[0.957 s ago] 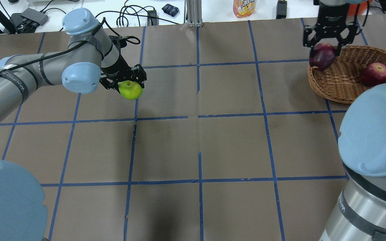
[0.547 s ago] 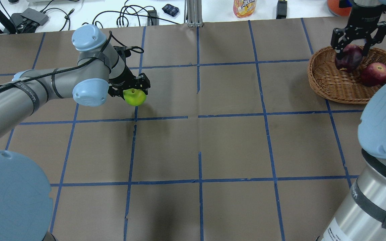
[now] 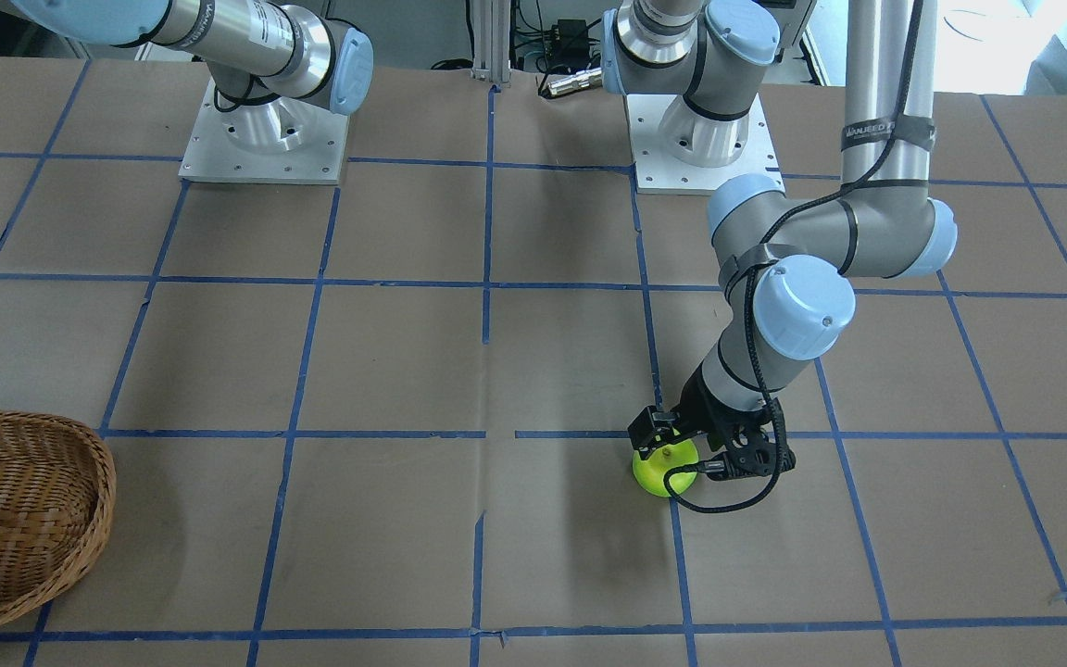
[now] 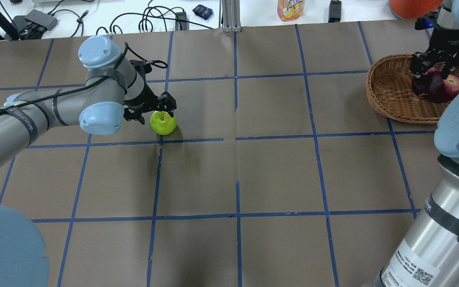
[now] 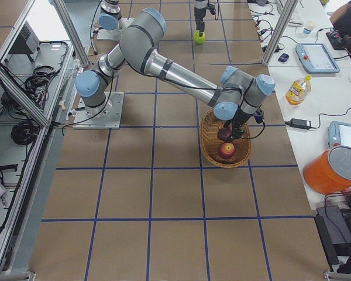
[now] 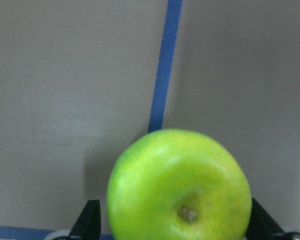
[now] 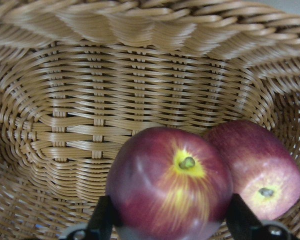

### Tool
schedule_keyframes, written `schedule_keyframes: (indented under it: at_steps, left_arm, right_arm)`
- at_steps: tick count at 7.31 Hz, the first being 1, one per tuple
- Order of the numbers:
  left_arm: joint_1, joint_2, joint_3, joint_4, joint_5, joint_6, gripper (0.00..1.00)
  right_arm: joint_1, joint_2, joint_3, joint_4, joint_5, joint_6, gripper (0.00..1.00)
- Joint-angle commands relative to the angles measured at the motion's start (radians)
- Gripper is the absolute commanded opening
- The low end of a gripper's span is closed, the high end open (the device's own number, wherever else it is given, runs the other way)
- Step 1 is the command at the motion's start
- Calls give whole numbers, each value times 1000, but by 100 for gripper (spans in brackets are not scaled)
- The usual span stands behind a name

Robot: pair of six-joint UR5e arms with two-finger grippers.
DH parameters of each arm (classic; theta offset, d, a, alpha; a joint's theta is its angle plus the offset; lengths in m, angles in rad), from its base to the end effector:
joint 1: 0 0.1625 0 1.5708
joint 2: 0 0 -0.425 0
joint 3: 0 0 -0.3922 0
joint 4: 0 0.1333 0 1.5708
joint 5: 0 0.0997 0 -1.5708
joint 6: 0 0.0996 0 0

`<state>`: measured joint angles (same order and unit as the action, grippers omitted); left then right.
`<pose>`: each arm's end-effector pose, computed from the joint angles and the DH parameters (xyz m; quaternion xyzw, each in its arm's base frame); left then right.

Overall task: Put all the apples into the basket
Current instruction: 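Drop dark red apple into basket with right gripper while left sets green apple center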

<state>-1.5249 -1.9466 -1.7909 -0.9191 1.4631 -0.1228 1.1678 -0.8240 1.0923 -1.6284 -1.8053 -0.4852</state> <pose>-0.1170 -0.5916 0.2444 0.0826 -0.9947 0.0258 0.0548 -0.1905 -0.7277 0.2548 0.0529 -0.9863 -0.1443 0.0602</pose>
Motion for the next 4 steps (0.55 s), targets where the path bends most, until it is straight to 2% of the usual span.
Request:
schedule_keyframes:
  at_steps: [1, 2, 4]
  left_arm:
    - [67, 79, 121, -183, 3, 67, 100]
    - [115, 109, 168, -228, 14, 160, 100]
    - [190, 178, 171, -279, 40, 312, 100]
  right_arm:
    - [0, 5, 0, 9, 7, -31, 73]
    - [3, -4, -5, 10, 9, -44, 100]
    - [28, -58, -9, 94, 21, -43, 100]
